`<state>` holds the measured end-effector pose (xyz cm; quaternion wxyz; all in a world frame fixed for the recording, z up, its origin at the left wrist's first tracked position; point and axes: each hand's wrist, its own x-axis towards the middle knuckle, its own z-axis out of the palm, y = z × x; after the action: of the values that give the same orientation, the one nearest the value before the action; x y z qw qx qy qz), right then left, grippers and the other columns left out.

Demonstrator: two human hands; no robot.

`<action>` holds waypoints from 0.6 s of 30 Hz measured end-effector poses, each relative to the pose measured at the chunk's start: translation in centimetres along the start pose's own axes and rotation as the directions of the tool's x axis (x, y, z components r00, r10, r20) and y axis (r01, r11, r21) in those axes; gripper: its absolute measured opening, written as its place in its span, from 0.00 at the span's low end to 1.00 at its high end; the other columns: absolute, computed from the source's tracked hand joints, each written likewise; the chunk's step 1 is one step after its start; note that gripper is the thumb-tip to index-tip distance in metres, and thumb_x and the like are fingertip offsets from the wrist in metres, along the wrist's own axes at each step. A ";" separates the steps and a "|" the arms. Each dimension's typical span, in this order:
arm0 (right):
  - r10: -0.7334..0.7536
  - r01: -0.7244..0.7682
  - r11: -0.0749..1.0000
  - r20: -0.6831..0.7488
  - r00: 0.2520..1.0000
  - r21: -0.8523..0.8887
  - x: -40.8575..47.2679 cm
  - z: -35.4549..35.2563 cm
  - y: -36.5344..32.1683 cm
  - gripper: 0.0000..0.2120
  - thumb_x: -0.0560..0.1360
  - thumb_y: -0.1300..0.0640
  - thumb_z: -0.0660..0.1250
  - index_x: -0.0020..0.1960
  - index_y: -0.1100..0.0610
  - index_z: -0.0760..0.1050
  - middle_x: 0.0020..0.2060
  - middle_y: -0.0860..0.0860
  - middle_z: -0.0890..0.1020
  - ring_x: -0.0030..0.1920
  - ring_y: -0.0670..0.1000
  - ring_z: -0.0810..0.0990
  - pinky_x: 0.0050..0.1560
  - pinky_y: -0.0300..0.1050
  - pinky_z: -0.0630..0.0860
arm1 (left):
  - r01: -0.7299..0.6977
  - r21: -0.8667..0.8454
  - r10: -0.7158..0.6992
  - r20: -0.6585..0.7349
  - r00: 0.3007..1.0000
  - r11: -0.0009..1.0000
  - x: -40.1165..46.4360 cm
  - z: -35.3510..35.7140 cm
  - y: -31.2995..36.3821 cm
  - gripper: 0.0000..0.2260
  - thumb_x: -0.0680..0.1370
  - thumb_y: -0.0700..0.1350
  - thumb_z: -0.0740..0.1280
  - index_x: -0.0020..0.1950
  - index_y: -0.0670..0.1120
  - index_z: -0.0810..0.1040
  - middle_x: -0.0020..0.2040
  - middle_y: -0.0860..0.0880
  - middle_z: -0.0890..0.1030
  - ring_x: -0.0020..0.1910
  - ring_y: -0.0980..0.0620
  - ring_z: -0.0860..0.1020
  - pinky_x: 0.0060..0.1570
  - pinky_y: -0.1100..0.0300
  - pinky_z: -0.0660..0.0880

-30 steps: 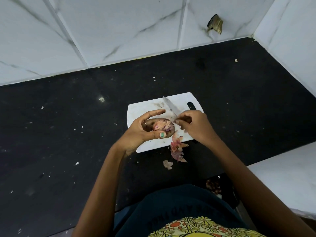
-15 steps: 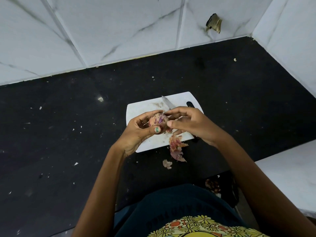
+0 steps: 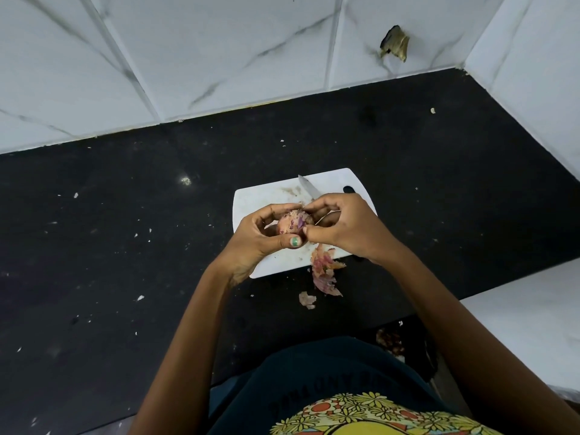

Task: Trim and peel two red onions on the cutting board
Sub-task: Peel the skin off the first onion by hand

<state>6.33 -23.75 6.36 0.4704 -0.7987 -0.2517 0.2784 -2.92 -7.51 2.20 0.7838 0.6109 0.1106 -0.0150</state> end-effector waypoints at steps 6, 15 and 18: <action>0.019 -0.008 0.989 -0.074 0.997 0.149 0.2 -0.4 0.2 0.11 0.71 0.71 0.66 0.49 0.61 0.82 0.41 0.53 0.84 0.40 0.47 0.85 0.38 0.38 0.81 | 0.030 -0.104 -0.031 -0.009 0.999 0.994 -0.1 -0.1 -0.2 0.26 0.58 0.47 0.81 0.55 0.48 0.82 0.53 0.53 0.82 0.54 0.51 0.81 0.47 0.60 0.79; -0.025 0.030 0.998 -0.080 0.996 0.060 0.1 0.1 0.5 0.13 0.67 0.59 0.77 0.50 0.58 0.81 0.43 0.49 0.84 0.43 0.44 0.83 0.44 0.36 0.80 | 0.028 0.004 -0.028 -0.027 0.999 1.000 -0.4 0.2 0.7 0.22 0.64 0.37 0.73 0.57 0.46 0.79 0.53 0.51 0.81 0.53 0.51 0.81 0.47 0.61 0.79; -0.008 0.013 0.998 -0.073 0.997 0.067 0.2 -0.2 0.4 0.10 0.66 0.63 0.76 0.47 0.59 0.81 0.39 0.50 0.84 0.39 0.44 0.83 0.41 0.35 0.79 | 0.031 0.015 -0.031 -0.011 0.999 0.999 -0.5 0.3 0.8 0.21 0.63 0.37 0.73 0.56 0.47 0.80 0.51 0.54 0.82 0.52 0.53 0.81 0.46 0.62 0.79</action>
<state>6.66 -23.95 6.10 0.5073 -0.7907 -0.2291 0.2548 -3.25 -7.68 3.13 0.7781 0.6152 0.1243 -0.0247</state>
